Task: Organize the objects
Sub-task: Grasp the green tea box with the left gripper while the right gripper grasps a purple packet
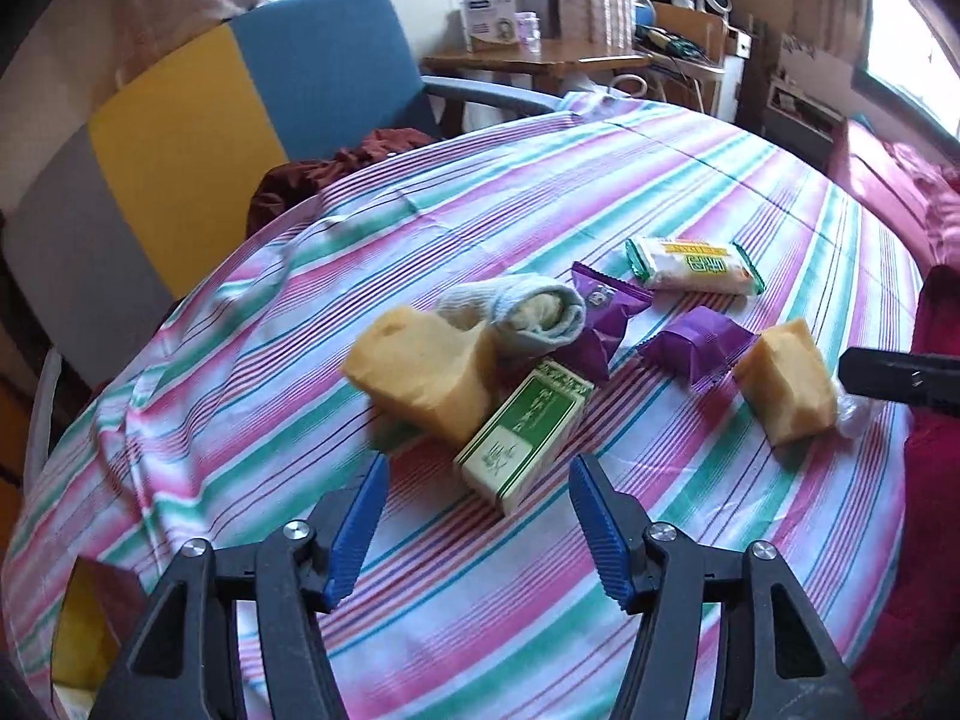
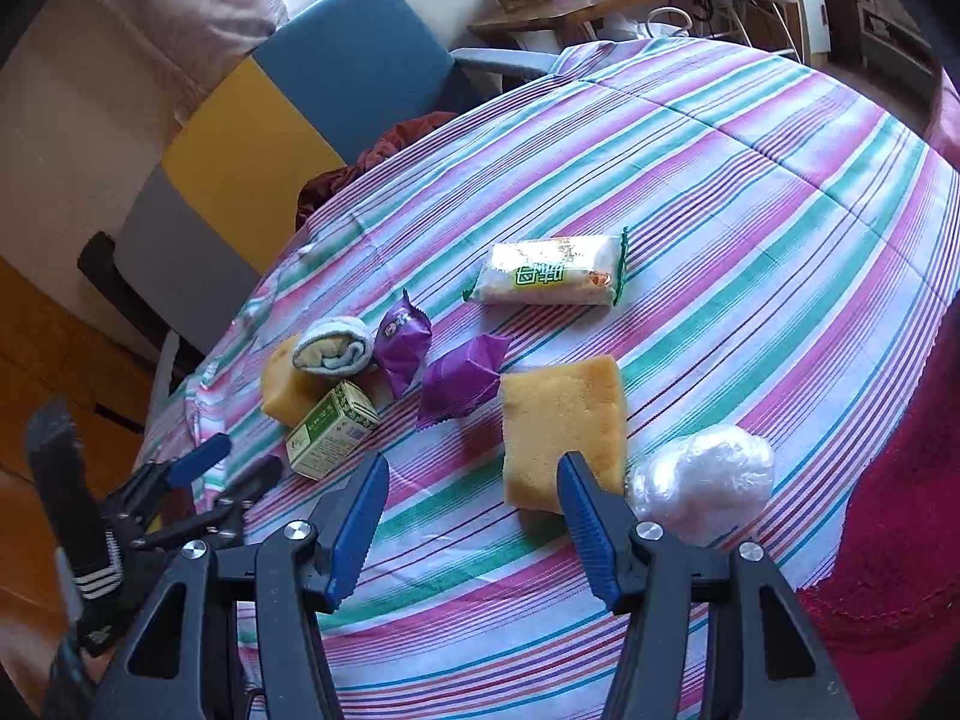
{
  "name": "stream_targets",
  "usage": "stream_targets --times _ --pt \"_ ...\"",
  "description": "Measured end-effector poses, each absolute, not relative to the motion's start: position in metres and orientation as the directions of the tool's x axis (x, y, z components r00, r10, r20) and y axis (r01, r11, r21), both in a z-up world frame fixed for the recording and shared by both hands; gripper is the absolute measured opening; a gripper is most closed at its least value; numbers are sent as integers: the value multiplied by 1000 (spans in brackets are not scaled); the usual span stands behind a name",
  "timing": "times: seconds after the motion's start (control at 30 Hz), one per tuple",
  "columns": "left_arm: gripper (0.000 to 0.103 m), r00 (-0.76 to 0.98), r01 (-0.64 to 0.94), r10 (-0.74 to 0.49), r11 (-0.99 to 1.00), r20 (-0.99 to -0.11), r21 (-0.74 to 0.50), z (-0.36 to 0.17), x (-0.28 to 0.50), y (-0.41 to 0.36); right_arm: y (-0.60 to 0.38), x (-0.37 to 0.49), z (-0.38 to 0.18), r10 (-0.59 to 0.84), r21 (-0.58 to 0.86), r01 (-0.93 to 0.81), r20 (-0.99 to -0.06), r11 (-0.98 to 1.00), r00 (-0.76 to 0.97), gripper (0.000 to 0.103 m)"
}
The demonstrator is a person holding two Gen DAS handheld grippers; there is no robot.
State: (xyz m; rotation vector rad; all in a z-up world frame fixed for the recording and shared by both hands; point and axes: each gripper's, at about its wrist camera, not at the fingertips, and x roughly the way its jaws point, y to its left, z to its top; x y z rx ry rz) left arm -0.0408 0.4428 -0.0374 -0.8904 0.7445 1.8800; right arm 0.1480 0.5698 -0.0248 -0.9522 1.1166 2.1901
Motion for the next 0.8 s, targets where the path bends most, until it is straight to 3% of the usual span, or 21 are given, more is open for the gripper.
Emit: stream_targets --times 0.33,0.4,0.47,0.57,0.8 --pt "70 -312 -917 403 -365 -861 162 -77 -49 478 600 205 -30 193 731 -626 -596 -273 -779 59" --pt "65 -297 -917 402 -372 -866 142 -81 -50 478 603 209 -32 200 748 -618 -585 -243 -786 59" --pt "45 -286 -915 395 -382 -873 127 -83 -50 475 603 206 -31 199 743 -622 -589 -247 -783 59" --pt "36 -266 -917 405 -385 -875 100 -82 -46 467 601 201 -30 193 727 -634 -604 -264 -773 59" --pt "33 -229 -913 415 -406 -881 46 -79 -20 439 595 189 -32 153 681 -662 -652 -313 -743 59"
